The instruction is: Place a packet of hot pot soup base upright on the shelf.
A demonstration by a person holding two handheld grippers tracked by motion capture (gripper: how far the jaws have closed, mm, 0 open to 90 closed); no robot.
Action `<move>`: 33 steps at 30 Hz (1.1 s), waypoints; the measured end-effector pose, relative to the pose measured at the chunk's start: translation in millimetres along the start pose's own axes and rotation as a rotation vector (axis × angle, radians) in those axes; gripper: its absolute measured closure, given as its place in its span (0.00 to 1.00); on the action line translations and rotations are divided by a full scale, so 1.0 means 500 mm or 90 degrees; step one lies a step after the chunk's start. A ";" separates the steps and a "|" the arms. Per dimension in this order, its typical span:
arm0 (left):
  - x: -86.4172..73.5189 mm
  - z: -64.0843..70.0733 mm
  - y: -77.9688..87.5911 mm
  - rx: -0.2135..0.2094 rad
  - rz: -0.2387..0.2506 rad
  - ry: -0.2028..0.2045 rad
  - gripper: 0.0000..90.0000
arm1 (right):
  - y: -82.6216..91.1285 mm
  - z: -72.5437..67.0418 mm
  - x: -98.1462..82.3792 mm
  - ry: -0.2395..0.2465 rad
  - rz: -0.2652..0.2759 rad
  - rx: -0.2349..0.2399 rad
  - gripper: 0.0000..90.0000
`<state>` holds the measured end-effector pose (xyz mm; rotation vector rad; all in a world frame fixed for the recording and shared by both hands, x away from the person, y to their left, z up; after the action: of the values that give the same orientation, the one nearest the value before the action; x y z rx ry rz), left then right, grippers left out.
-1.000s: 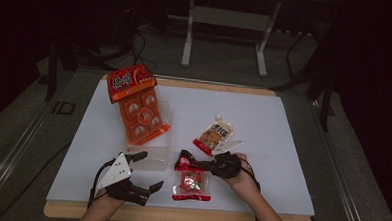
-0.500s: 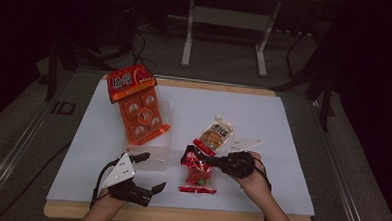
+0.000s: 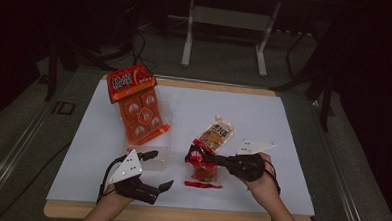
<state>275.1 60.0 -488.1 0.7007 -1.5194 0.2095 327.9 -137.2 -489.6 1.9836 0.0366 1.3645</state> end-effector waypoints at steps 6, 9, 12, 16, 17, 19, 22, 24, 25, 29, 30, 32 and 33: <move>0.024 -0.002 -0.025 0.001 0.003 -0.017 0.06 | 0.011 -0.022 0.007 0.018 0.003 0.002 1.00; 0.032 -0.003 -0.035 -0.007 0.000 -0.020 0.09 | 0.014 -0.030 0.009 0.024 0.005 0.008 1.00; 0.041 -0.003 -0.043 -0.025 0.003 -0.027 0.18 | 0.017 -0.037 0.008 0.029 0.006 0.011 1.00; 0.043 -0.006 -0.057 -0.037 -0.004 -0.015 0.22 | 0.018 -0.043 0.009 0.031 0.011 0.017 1.00; 0.042 -0.008 -0.062 -0.044 -0.008 -0.004 0.22 | 0.018 -0.045 0.009 0.031 0.011 0.019 1.00; 0.041 -0.009 -0.067 -0.053 -0.010 0.001 0.27 | 0.018 -0.049 0.010 0.033 0.013 0.023 1.00; 0.040 -0.010 -0.074 -0.068 -0.014 -0.001 0.41 | 0.018 -0.056 0.012 0.039 0.015 0.027 1.00; 0.041 -0.011 -0.077 -0.070 -0.014 -0.004 0.47 | 0.018 -0.060 0.014 0.041 0.016 0.030 1.00; 0.041 -0.011 -0.078 -0.081 -0.016 -0.005 0.52 | 0.018 -0.061 0.014 0.042 0.017 0.031 1.00; 0.046 -0.013 -0.080 -0.088 -0.008 -0.006 0.62 | 0.018 -0.066 0.017 0.045 0.019 0.036 1.00; 0.047 -0.012 -0.080 -0.091 -0.009 -0.006 0.65 | 0.018 -0.067 0.017 0.046 0.019 0.036 1.00; 0.048 -0.011 -0.081 -0.091 -0.009 -0.011 0.70 | 0.016 -0.068 0.018 0.047 0.019 0.037 1.00; 0.049 -0.008 -0.082 -0.098 -0.012 -0.010 0.73 | 0.016 -0.068 0.018 0.048 0.019 0.036 1.00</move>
<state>302.5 22.7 -476.4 0.5945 -1.5253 0.0727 301.1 -121.1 -471.7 1.9860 0.0823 1.4715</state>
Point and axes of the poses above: each handheld gripper's, and its own axes: y roughly backward along the jaws, x roughly out of its top, z roughly to its right, the point moved 9 cm from there along -y, roughly forward along the jaws, and after that the axes turned 7 degrees about -y, right-handed, at the moved point
